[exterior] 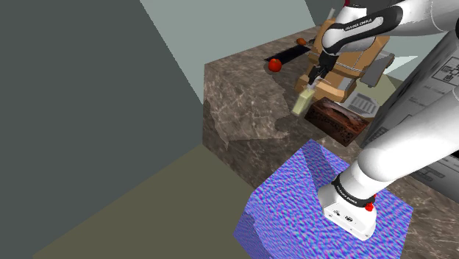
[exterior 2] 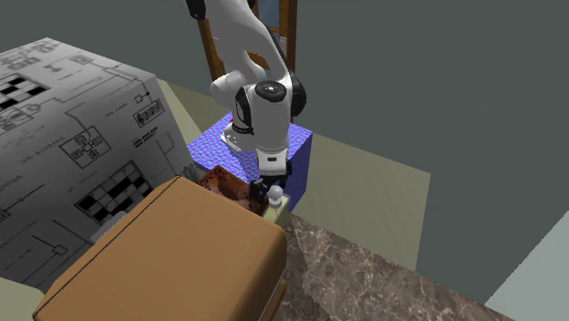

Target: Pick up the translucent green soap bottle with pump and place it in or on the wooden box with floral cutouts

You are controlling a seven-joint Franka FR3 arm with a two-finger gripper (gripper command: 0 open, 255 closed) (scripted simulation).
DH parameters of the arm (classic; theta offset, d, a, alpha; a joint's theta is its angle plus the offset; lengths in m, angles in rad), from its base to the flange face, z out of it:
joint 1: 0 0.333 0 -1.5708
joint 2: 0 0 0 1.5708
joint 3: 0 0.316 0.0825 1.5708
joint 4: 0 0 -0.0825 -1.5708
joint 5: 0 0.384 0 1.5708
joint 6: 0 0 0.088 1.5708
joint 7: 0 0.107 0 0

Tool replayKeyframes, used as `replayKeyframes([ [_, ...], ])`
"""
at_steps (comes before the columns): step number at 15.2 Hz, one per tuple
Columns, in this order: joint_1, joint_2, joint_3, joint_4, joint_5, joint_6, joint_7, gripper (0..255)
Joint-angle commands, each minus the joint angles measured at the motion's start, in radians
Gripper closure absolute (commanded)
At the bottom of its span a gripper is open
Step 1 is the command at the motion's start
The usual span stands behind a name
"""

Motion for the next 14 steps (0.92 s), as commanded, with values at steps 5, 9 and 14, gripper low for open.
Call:
replayKeyframes([
  [5,0.0,0.0,0.0,0.0,0.0,0.0,0.0,255],
  [9,0.0,0.0,0.0,0.001,0.0,-0.001,0.0,255],
  [14,0.0,-0.02,0.004,0.023,-0.004,-0.042,0.002,255],
])
